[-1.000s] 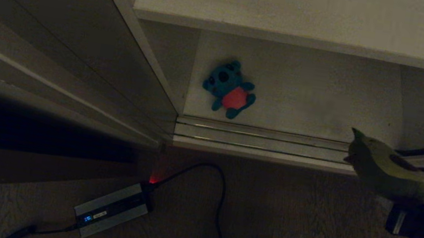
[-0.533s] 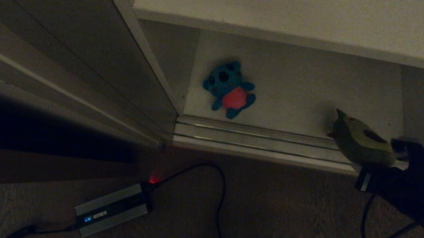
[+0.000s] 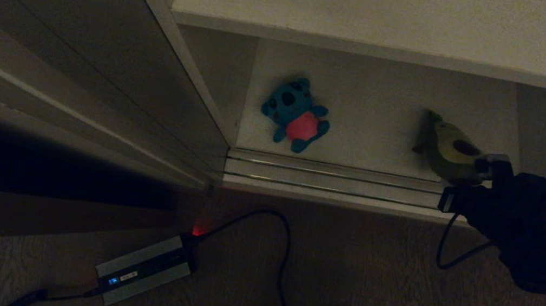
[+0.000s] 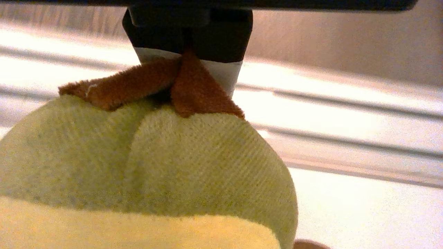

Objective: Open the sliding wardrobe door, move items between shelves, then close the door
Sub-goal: Place the green doll on the lower shelf

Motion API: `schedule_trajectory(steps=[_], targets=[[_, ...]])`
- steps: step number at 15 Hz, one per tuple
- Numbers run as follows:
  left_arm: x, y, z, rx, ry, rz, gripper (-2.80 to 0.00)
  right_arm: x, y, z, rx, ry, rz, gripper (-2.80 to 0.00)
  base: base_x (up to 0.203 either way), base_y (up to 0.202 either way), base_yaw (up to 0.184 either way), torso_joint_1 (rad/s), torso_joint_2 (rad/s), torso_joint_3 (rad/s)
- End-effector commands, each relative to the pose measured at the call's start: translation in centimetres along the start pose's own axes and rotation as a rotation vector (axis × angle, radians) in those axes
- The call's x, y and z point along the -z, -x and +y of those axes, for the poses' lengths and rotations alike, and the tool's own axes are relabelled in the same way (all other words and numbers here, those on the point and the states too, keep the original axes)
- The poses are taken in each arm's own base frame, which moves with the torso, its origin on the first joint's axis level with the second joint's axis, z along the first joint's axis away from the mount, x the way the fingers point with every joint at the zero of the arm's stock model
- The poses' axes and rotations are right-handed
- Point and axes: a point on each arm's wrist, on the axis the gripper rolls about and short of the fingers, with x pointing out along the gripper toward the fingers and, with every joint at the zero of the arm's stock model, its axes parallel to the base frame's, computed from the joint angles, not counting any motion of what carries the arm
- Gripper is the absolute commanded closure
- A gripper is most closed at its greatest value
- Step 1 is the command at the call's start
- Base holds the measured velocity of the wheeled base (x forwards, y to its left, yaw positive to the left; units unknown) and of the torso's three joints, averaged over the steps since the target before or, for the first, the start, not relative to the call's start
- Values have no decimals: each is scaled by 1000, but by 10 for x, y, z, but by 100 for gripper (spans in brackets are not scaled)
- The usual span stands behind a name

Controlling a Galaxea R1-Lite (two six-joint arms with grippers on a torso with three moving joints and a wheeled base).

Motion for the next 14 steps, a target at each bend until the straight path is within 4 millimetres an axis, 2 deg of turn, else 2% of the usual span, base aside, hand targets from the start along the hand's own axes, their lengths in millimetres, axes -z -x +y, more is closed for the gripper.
schedule_trajectory(steps=[1,4,8,12,13,14], targets=[[0,0,0,-1,-1,-3,0,15,-22,-1,10,50,-27,0,0,0,0,0,0,0],[0,0,0,0,0,-3,0,10,-39,-4,25,98,-88,0,0,0,0,0,0,0],[0,0,0,0,0,-2,0,18,-46,-4,28,100,-80,0,0,0,0,0,0,0],[0,0,0,0,0,-3,0,12,-56,-4,59,99,-118,0,0,0,0,0,0,0],[0,0,0,0,0,-3,0,14,-56,-4,67,96,-110,-280,0,0,0,0,0,0],[0,0,0,0,0,-3,0,15,-56,-4,66,96,-104,-280,0,0,0,0,0,0]])
